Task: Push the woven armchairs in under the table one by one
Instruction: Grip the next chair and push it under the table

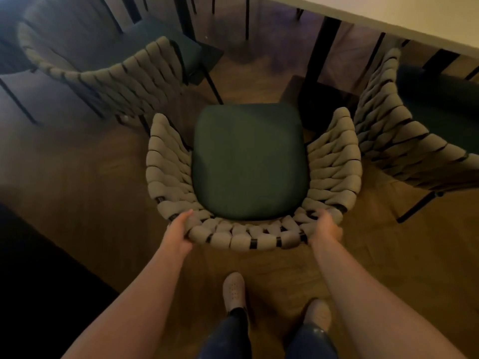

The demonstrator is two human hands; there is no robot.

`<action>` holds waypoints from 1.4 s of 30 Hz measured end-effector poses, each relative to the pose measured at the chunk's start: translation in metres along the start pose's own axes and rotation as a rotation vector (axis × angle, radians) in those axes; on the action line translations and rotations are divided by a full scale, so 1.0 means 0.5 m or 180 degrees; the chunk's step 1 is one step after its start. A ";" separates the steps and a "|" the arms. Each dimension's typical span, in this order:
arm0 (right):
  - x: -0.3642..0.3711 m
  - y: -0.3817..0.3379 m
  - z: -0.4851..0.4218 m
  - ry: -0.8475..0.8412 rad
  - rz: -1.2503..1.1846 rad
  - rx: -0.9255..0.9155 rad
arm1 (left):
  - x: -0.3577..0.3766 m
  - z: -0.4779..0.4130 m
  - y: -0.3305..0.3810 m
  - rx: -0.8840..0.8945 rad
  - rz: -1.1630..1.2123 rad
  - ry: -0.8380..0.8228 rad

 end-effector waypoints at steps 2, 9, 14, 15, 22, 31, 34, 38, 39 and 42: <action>-0.006 -0.050 -0.022 0.0069 0.0307 -0.0324 | 0.006 -0.011 0.003 -0.0058 0.0030 0.0178; 0.040 -0.109 -0.064 -0.0146 0.0862 -0.0054 | 0.060 -0.062 0.044 -0.0011 -0.0108 0.0420; 0.092 -0.153 -0.086 0.0095 0.0700 -0.0103 | 0.128 -0.150 0.111 0.0007 -0.0341 0.0411; 0.102 -0.163 -0.088 0.0118 0.0684 -0.0109 | 0.150 -0.157 0.125 0.0035 -0.0382 0.0408; 0.180 -0.247 -0.108 0.0217 0.0420 -0.0177 | 0.305 -0.178 0.214 0.0222 -0.0738 0.0476; 0.269 -0.292 -0.114 0.0419 0.0364 -0.0227 | 0.397 -0.215 0.318 0.0325 -0.1216 0.0756; 0.284 -0.280 -0.112 0.0454 0.0294 -0.0212 | 0.401 -0.221 0.346 0.0315 -0.1396 0.0790; 0.290 -0.274 -0.101 0.0435 0.0101 -0.0078 | 0.396 -0.231 0.367 0.0758 -0.1803 0.0792; 0.289 -0.274 -0.098 0.0457 0.0024 -0.0040 | 0.396 -0.230 0.377 0.0938 -0.1880 0.0849; 0.287 -0.276 -0.101 0.0571 -0.0185 0.0005 | 0.414 -0.232 0.424 0.1319 -0.2064 0.0949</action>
Point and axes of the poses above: each hand's wrist, its own z-axis away from the middle knuckle, its own x-axis out of the palm, y = z × x, the point moved 4 cm from there along -z, towards the middle knuckle, and after that the axes turned 1 degree about -z, right-handed, at the moved point
